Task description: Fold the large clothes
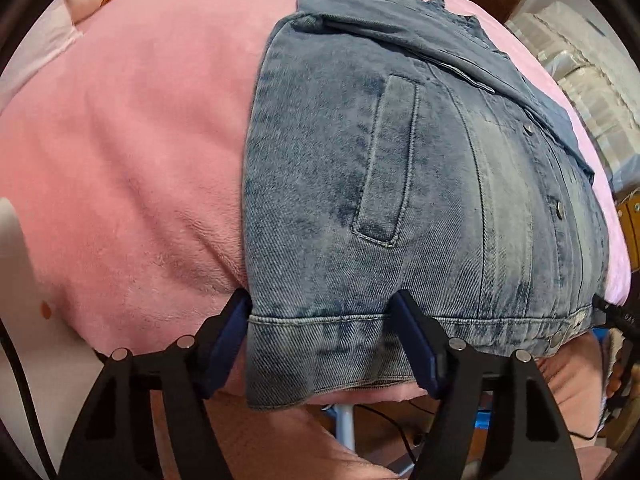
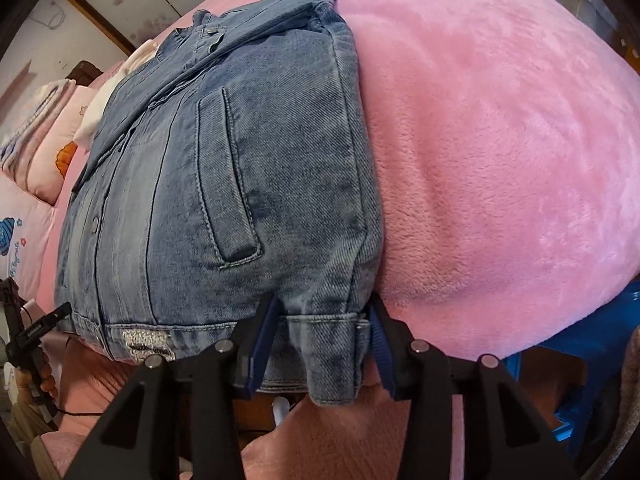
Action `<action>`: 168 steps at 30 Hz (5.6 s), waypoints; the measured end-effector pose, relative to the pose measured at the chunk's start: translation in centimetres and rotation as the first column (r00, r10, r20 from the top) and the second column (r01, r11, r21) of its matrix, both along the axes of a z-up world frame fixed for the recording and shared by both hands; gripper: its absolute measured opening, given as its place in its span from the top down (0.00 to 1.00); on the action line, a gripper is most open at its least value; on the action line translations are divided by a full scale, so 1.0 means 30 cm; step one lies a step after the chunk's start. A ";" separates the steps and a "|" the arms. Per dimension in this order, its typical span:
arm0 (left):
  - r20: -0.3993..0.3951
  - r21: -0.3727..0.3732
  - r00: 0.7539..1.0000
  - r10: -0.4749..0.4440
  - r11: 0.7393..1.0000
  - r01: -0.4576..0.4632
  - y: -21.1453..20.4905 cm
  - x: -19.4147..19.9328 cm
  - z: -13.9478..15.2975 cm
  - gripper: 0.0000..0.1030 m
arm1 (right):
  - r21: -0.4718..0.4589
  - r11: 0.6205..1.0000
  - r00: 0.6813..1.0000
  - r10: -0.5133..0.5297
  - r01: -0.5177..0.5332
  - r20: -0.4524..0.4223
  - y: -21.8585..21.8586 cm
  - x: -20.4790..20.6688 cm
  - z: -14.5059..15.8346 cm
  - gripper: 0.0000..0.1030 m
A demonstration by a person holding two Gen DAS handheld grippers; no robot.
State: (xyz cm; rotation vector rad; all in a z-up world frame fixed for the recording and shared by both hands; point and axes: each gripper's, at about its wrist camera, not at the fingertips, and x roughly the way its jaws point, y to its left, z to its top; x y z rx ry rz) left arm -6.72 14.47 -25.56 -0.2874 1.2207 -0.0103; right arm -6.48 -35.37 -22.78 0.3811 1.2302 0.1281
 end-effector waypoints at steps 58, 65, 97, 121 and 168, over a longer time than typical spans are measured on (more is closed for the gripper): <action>0.074 0.091 0.994 -0.074 0.994 0.067 0.015 1.277 0.057 0.11 | -0.235 0.972 0.982 0.029 0.015 0.184 0.103 1.205 0.143 0.31; 0.119 0.231 0.986 -0.114 0.969 0.084 -0.076 1.319 0.048 0.17 | -0.273 0.961 0.970 0.025 0.044 0.241 0.123 1.191 0.116 0.35; 0.180 0.229 0.978 -0.110 0.971 0.067 -0.077 1.318 0.058 0.26 | -0.329 0.941 0.955 0.020 0.082 0.297 0.128 1.111 0.163 0.75; 0.209 0.156 0.964 -0.166 0.979 0.134 -0.118 1.343 0.075 0.27 | -0.274 0.958 0.949 0.005 0.086 0.316 0.099 1.108 0.129 0.74; 0.450 0.376 0.891 0.053 0.894 -0.243 -0.168 1.406 0.142 0.41 | -0.378 0.908 0.950 -0.065 0.183 0.305 0.102 1.363 0.153 0.47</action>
